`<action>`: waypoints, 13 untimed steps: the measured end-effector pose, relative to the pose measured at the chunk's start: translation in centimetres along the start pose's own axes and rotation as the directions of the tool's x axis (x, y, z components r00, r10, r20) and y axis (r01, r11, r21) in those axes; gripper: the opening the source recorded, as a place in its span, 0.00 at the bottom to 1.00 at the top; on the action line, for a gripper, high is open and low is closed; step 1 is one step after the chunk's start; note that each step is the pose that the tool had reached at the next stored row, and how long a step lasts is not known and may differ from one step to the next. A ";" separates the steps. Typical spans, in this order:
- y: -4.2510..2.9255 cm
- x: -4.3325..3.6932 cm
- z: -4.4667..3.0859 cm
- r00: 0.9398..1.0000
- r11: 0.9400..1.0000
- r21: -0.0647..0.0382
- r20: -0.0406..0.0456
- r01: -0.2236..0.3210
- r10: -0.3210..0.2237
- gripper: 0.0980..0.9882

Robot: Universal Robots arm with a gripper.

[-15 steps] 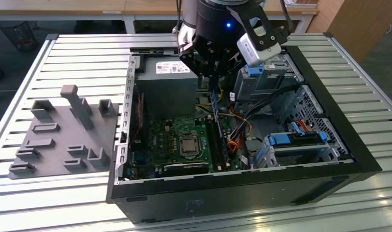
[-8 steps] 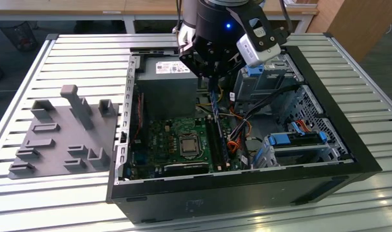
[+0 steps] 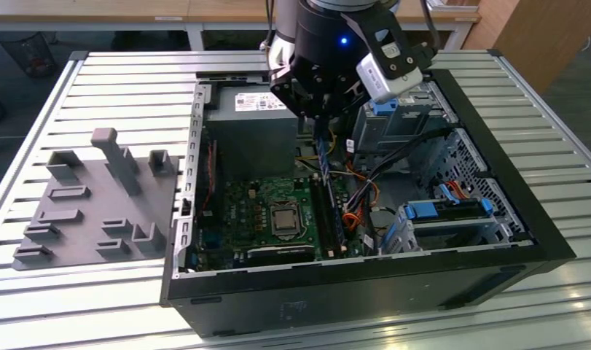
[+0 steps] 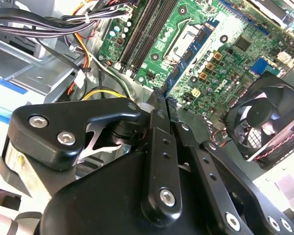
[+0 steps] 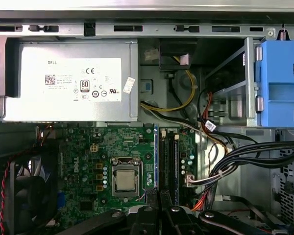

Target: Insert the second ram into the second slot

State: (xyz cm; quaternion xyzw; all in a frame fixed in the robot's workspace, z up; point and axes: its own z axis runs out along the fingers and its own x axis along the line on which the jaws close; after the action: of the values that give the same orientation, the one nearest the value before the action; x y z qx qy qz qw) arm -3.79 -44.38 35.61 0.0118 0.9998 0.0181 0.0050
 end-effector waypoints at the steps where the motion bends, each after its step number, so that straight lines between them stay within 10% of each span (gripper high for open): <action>1: 0.00 0.00 0.03 1.000 1.000 0.000 0.000 0.000 0.000 0.04; 13: -0.02 0.01 0.38 1.000 1.000 0.000 -0.002 0.000 0.000 0.04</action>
State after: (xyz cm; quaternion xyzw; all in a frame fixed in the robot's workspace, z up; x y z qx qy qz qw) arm -3.79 -44.38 35.23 0.0118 0.9998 0.0180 0.0041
